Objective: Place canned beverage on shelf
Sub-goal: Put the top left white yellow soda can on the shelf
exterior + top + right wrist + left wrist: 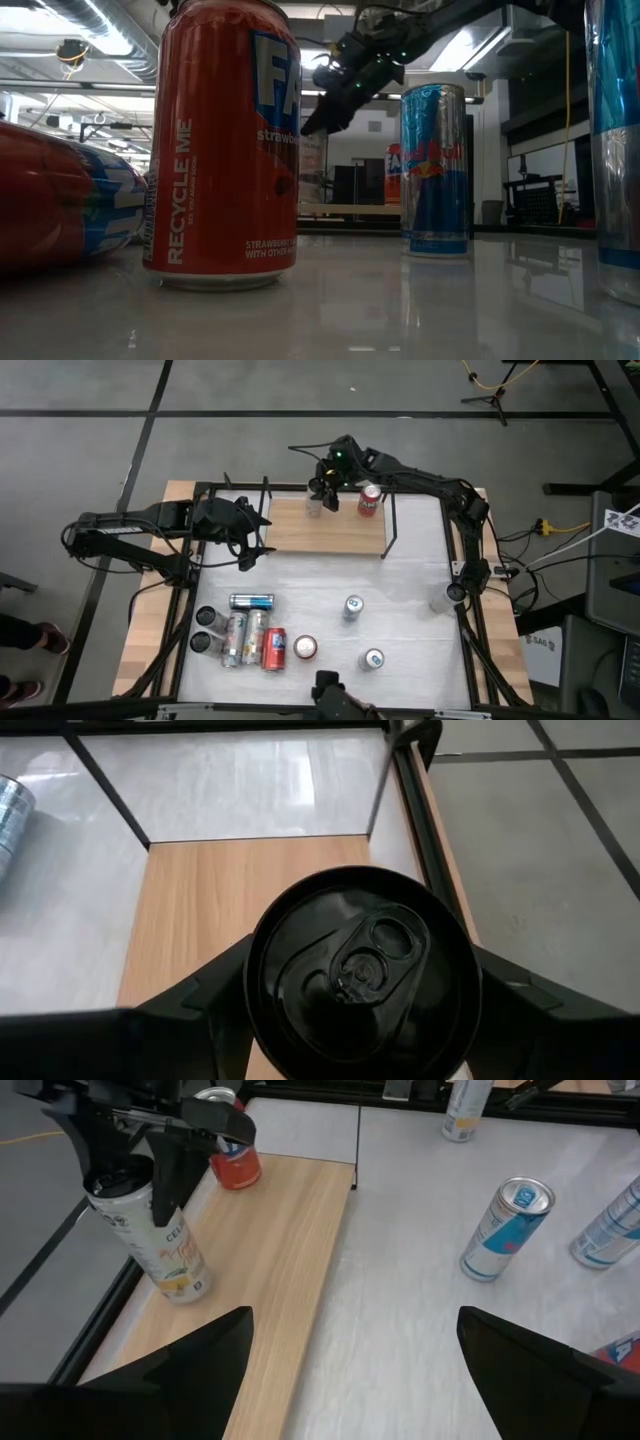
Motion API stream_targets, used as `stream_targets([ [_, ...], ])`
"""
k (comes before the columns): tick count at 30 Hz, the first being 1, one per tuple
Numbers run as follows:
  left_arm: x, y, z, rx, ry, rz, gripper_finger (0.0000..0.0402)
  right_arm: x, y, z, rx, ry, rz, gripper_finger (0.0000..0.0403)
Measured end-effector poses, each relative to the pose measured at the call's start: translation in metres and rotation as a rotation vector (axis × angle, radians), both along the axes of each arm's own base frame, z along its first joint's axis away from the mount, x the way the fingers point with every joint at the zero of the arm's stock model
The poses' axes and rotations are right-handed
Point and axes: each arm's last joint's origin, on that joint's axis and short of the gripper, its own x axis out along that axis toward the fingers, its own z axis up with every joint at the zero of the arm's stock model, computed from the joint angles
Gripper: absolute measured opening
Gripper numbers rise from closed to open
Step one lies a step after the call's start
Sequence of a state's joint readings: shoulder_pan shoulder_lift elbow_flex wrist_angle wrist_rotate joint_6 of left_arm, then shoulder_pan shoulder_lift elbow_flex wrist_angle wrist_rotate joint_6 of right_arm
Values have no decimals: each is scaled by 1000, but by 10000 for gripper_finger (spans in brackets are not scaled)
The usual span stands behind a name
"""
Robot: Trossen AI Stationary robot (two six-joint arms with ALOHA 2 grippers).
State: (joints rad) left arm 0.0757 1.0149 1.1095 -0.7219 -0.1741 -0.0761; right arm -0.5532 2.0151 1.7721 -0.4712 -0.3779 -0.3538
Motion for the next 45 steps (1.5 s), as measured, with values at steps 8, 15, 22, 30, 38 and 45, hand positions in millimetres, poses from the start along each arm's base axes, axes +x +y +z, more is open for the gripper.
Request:
stream_targets([
  [8, 0, 0, 0, 0, 0, 0, 344, -1, -1, 0, 6, -1, 2, 257],
  [15, 0, 0, 0, 0, 0, 0, 344, -1, -1, 0, 6, -1, 3, 257],
  [22, 0, 0, 0, 0, 0, 0, 344, -1, -1, 0, 7, -1, 3, 257],
  [30, 0, 0, 0, 0, 0, 0, 344, -1, -1, 0, 8, 1, 3, 257],
  [38, 0, 0, 0, 0, 0, 0, 344, -1, -1, -1, 11, 6, 3, 257],
  [45, 0, 0, 0, 0, 0, 0, 344, -2, 0, -2, 16, 15, 3, 257],
])
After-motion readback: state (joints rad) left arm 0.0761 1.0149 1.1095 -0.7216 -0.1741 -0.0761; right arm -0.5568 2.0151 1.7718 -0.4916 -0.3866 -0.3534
